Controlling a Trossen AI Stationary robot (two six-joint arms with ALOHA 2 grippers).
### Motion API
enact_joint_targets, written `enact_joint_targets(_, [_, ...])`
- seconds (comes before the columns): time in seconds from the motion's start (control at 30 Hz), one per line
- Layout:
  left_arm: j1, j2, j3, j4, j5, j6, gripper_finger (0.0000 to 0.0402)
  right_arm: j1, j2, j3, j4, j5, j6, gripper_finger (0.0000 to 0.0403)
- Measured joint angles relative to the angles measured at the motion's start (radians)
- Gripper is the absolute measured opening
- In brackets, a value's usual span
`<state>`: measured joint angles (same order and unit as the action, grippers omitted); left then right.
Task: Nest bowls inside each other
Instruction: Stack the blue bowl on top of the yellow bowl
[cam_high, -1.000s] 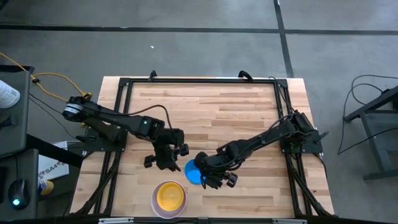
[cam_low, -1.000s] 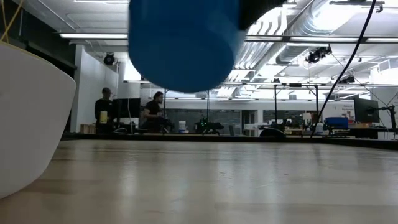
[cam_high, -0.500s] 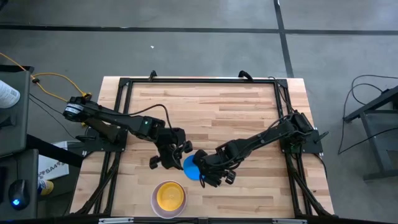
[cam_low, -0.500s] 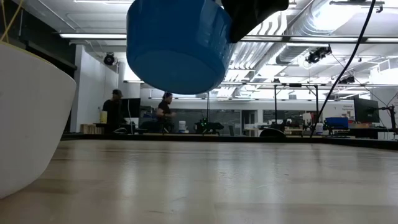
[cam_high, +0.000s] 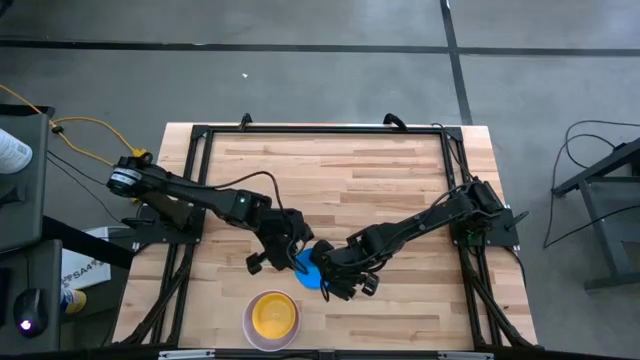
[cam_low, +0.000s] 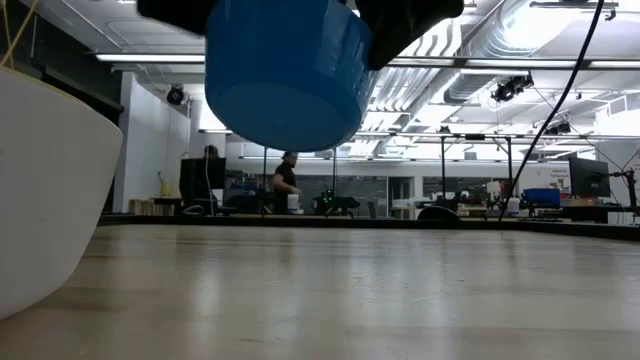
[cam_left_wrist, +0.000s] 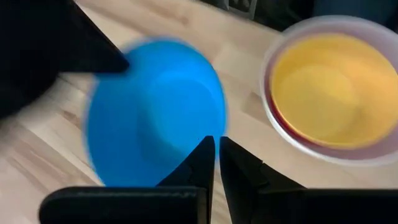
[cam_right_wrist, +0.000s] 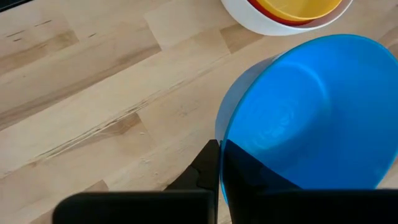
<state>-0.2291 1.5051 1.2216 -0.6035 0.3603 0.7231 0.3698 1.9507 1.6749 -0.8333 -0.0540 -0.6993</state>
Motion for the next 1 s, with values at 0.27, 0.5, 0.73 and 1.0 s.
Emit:
enact_joint_targets(0.27, [0.0, 0.008, -0.001, 0.003, -0.011, 0.01, 0.0028, 0.0, 0.0, 0.001, -0.011, -0.001, 0.02, 0.0004])
enact_joint_targets(0.5, [0.0, 0.008, -0.001, 0.001, -0.013, 0.005, 0.0087, 0.0, 0.0, 0.001, -0.01, -0.001, 0.021, 0.0004])
enact_joint_targets(0.73, [0.0, 0.008, -0.001, -0.003, -0.016, 0.048, 0.0124, 0.0, 0.0, 0.001, 0.002, -0.001, 0.022, 0.0004])
enact_joint_targets(1.0, [0.0, 0.008, -0.001, -0.008, -0.016, 0.091, 0.0124, 0.0, 0.0, 0.001, 0.029, -0.003, 0.027, 0.0004])
